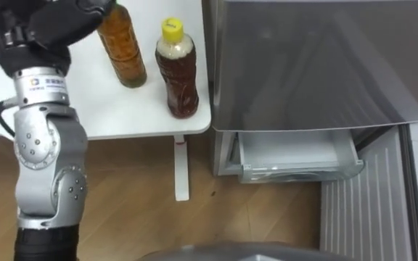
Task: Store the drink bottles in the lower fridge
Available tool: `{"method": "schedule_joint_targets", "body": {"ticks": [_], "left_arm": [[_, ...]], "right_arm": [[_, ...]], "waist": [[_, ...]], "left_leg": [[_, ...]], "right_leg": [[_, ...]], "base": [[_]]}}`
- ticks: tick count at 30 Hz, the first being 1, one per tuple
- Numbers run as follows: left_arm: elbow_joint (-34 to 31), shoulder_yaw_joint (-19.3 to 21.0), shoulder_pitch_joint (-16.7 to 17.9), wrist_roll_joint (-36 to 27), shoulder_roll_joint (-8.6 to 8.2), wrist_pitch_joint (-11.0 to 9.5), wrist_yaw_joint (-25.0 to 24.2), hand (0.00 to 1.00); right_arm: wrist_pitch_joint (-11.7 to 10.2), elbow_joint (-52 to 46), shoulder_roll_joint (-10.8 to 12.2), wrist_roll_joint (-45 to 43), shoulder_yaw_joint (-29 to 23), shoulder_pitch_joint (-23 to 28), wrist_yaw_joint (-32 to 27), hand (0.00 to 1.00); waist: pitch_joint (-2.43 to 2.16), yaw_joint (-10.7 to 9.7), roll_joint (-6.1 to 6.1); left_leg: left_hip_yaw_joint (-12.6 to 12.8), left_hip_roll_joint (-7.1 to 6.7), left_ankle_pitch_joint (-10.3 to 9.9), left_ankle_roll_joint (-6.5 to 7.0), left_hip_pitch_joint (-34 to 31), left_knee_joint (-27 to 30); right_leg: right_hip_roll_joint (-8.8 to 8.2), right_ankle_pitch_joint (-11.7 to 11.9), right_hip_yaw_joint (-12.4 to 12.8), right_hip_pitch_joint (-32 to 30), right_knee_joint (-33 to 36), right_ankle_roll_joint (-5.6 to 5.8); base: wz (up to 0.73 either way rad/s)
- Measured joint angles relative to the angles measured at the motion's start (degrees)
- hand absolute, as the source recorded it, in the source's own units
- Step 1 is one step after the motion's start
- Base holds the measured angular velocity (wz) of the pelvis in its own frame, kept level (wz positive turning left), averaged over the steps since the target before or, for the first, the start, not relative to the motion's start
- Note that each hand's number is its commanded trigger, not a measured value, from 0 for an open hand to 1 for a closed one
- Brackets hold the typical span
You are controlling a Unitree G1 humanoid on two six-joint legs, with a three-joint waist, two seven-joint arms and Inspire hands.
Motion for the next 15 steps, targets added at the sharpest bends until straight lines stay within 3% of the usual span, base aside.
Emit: {"method": "schedule_joint_targets", "body": {"ticks": [15], "left_arm": [[-0.3, -1.3, -0.4, -0.1, 1.25, 1.0, -11.3, 0.00]], "right_arm": [[-0.5, 1.6, -0.1, 0.0, 0.0, -1.1, 1.8, 0.00]], "waist": [[-0.40, -1.2, 0.41]], "left_leg": [[0.8, 0.10, 0.0, 0.00, -0.3, 0.0]], "right_leg": [[0.12, 0.1, 0.8, -0.1, 0.0, -0.05]], "base": [[-0.02]]}}
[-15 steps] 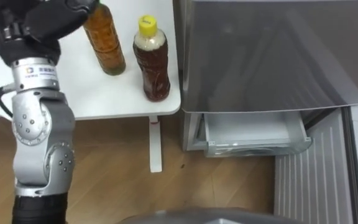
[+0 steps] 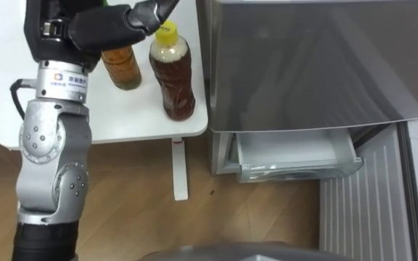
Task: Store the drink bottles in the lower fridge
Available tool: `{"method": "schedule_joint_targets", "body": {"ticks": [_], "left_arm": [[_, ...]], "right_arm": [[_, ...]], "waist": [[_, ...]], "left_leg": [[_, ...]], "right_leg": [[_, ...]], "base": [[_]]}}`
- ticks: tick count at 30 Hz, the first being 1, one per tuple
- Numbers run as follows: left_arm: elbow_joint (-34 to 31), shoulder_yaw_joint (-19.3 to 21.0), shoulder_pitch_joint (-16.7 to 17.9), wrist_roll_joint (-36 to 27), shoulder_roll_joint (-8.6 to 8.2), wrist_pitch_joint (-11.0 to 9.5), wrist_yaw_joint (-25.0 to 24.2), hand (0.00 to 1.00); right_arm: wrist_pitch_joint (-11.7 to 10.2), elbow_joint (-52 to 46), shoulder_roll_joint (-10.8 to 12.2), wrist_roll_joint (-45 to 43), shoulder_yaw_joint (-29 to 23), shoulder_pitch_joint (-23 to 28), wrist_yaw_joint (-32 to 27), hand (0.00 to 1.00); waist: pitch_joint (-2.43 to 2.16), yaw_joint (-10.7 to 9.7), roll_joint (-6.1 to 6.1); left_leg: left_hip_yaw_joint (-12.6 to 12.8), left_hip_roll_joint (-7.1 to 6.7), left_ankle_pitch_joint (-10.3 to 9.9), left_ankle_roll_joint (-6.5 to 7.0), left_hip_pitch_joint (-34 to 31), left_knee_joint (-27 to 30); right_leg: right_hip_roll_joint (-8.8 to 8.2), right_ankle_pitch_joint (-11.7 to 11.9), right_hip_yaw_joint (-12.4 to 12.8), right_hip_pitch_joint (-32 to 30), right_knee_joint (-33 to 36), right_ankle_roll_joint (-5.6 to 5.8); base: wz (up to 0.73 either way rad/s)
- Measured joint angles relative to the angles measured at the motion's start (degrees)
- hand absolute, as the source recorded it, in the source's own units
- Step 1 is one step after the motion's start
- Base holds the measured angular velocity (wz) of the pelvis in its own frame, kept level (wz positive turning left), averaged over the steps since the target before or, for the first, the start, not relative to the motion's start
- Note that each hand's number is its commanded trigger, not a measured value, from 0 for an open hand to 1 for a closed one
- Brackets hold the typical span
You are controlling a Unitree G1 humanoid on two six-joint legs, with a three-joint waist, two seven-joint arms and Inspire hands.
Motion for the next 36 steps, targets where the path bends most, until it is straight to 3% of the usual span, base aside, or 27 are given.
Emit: {"method": "schedule_joint_targets", "body": {"ticks": [6, 11, 18, 22, 31, 36], "left_arm": [[0.0, -2.3, 0.0, -0.1, 0.01, 0.1, -3.1, 0.00], [0.0, -3.5, 0.0, 0.0, 0.04, 0.3, -4.4, 0.00], [0.0, -3.5, 0.0, 0.0, 0.10, 2.5, -7.5, 0.00], [0.3, -3.5, 0.1, 0.1, 0.09, 3.8, -9.2, 0.00], [0.6, -3.4, 0.1, 0.1, 0.06, 3.9, -11.0, 0.00], [0.6, -3.3, 0.1, 0.4, 0.11, 4.7, -11.1, 0.00]], "right_arm": [[0.0, 0.1, -0.3, 0.1, 0.0, -0.2, 0.2, 0.00], [0.0, 0.6, -0.3, 0.0, -0.1, -0.3, 0.0, 0.00], [0.3, 1.3, -0.3, -0.1, -0.1, -0.6, -0.1, 0.00], [0.6, 1.8, -0.3, -0.8, -0.1, -0.7, -0.2, 0.00], [0.7, 1.7, -0.1, -2.3, -0.1, -1.2, -0.7, 0.00], [0.8, 1.7, -0.1, -2.4, -0.1, -1.1, -0.6, 0.00]], "waist": [[-0.33, -0.2, 0.67], [-0.27, -0.5, 0.90], [-0.29, -0.4, 0.93], [-0.25, 0.0, 0.93], [0.21, -0.1, 0.17], [0.18, 0.0, 0.05]], "left_leg": [[0.1, 0.05, 0.0, 0.00, 0.1, 0.0], [0.3, 0.06, 0.0, 0.00, 0.0, 0.0], [0.4, 0.06, 0.0, 0.00, -0.3, 0.1], [0.4, 0.11, 0.0, 0.00, -0.4, 0.1], [0.4, 0.13, 0.0, 0.00, -0.3, 0.0], [0.4, 0.09, 0.0, 0.00, -0.8, 0.3]], "right_leg": [[0.06, 0.2, -0.1, 0.0, 0.0, -0.02], [0.07, 0.3, 0.1, 0.0, 0.1, -0.02], [0.10, 0.3, 0.4, -0.7, -0.1, -0.01], [0.16, 0.3, 0.3, -0.6, 0.2, -0.02], [0.16, 0.3, 0.4, -0.6, 0.8, -0.01], [0.13, 0.2, 0.5, -0.9, 0.8, -0.02]], "base": [[-0.01], [0.00], [0.00], [-0.01], [0.00], [0.00]]}}
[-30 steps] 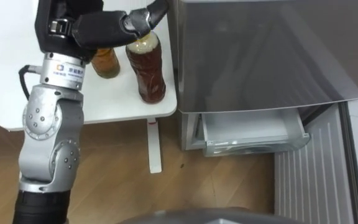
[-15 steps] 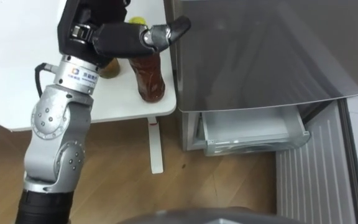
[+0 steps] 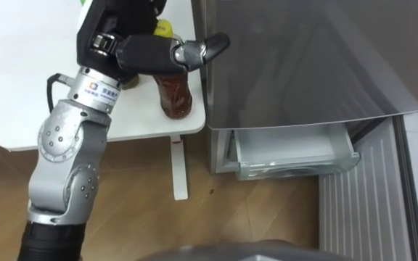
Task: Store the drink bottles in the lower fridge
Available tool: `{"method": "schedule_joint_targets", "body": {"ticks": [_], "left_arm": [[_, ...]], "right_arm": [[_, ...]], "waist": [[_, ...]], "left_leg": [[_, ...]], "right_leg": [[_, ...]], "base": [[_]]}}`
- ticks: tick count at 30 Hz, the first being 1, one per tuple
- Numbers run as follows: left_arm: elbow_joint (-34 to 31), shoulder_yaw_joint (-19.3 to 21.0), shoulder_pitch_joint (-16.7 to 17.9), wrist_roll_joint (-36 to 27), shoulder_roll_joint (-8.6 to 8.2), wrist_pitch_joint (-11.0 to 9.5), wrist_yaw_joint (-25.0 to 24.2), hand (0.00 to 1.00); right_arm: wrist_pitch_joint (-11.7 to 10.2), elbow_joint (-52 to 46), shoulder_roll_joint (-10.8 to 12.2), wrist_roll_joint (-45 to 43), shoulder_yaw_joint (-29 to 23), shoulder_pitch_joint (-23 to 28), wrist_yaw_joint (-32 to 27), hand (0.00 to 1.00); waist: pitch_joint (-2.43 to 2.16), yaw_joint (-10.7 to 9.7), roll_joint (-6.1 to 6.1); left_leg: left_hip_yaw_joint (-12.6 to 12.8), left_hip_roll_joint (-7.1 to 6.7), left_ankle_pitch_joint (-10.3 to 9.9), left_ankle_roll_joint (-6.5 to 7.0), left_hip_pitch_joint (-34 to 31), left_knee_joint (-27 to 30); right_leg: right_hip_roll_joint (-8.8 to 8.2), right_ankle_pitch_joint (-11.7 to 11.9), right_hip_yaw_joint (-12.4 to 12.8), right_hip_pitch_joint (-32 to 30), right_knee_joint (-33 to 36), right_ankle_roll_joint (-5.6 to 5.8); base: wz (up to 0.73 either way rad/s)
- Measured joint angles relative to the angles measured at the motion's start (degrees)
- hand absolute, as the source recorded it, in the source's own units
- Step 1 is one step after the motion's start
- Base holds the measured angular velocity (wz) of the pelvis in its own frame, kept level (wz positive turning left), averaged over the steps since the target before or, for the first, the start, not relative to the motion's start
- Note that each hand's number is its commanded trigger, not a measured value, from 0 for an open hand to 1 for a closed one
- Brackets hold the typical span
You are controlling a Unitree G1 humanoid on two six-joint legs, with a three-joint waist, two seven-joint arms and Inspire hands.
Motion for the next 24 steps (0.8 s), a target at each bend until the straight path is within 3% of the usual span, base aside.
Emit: {"method": "schedule_joint_targets", "body": {"ticks": [10, 24], "left_arm": [[0.1, 0.0, 0.1, 2.5, 0.08, 0.7, -0.3, 0.00], [0.1, 0.0, 0.1, 2.4, -0.22, 1.6, 0.7, 0.00]], "right_arm": [[1.0, -0.1, -0.1, -0.5, -0.1, 0.6, 0.7, 0.00], [2.0, -0.2, 0.0, 0.2, 0.1, -1.6, 0.3, 0.00]], "waist": [[-0.33, 0.1, 0.14], [-0.43, 0.5, 0.04]], "left_leg": [[0.0, 0.01, 0.0, 0.00, -0.1, 0.7], [0.1, -0.03, 0.0, 0.00, 0.7, 0.8]], "right_leg": [[-0.02, 0.0, 0.0, -0.1, 0.5, -0.01], [-0.07, -0.1, 0.0, 0.0, 0.9, -0.06]], "base": [[0.00], [0.00]]}}
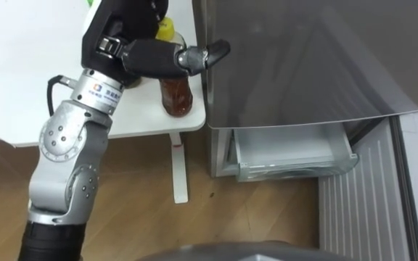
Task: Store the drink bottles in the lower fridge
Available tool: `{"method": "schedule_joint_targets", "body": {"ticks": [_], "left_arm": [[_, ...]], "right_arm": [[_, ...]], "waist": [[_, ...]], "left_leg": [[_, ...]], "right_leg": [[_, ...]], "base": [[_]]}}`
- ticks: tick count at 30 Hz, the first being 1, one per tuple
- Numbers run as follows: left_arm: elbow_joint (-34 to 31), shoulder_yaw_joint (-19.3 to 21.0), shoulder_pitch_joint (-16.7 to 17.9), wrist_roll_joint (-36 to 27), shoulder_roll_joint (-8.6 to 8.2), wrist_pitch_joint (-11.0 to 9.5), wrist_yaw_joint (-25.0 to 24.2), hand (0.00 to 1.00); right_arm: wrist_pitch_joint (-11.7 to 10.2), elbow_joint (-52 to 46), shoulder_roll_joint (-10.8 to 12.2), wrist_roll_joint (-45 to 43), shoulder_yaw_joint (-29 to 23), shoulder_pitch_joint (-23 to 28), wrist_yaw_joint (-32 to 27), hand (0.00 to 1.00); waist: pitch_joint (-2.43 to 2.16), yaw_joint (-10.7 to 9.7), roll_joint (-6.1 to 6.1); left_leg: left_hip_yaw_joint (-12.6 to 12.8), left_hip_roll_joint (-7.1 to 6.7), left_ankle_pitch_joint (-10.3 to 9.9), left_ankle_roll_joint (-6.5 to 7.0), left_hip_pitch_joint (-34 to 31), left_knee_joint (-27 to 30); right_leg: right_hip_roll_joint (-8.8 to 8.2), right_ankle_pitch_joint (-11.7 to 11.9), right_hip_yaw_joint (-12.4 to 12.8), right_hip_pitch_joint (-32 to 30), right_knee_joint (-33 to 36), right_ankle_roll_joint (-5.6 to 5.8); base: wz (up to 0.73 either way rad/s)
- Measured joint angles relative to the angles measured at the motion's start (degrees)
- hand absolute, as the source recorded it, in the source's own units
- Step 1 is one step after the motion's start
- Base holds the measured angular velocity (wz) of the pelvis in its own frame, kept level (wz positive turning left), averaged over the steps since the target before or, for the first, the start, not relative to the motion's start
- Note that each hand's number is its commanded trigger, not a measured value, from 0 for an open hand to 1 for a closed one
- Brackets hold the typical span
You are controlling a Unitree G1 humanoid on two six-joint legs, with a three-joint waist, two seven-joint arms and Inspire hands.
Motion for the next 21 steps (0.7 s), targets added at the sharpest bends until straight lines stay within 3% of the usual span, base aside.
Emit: {"method": "schedule_joint_targets", "body": {"ticks": [9, 21], "left_arm": [[-0.2, 0.1, 0.0, -1.4, -0.21, 0.0, 0.9, 0.00], [-0.2, 1.6, 0.0, -1.5, 0.06, -0.2, 1.8, 0.00]], "right_arm": [[-1.0, 0.2, 0.0, -0.1, 0.5, 0.7, -1.0, 0.00], [-1.4, 0.3, -0.1, -0.2, 0.3, 3.0, -2.3, 0.00]], "waist": [[-0.05, 1.2, 0.16], [0.04, 1.0, 0.21]], "left_leg": [[0.1, 0.02, 0.0, 0.00, -0.1, 0.0], [0.0, 0.00, 0.0, 0.00, 0.0, 0.0]], "right_leg": [[-0.02, 0.0, 0.1, 0.2, 0.1, -0.01], [-0.07, -0.1, 0.0, 0.1, 0.1, -0.05]], "base": [[0.00], [0.00]]}}
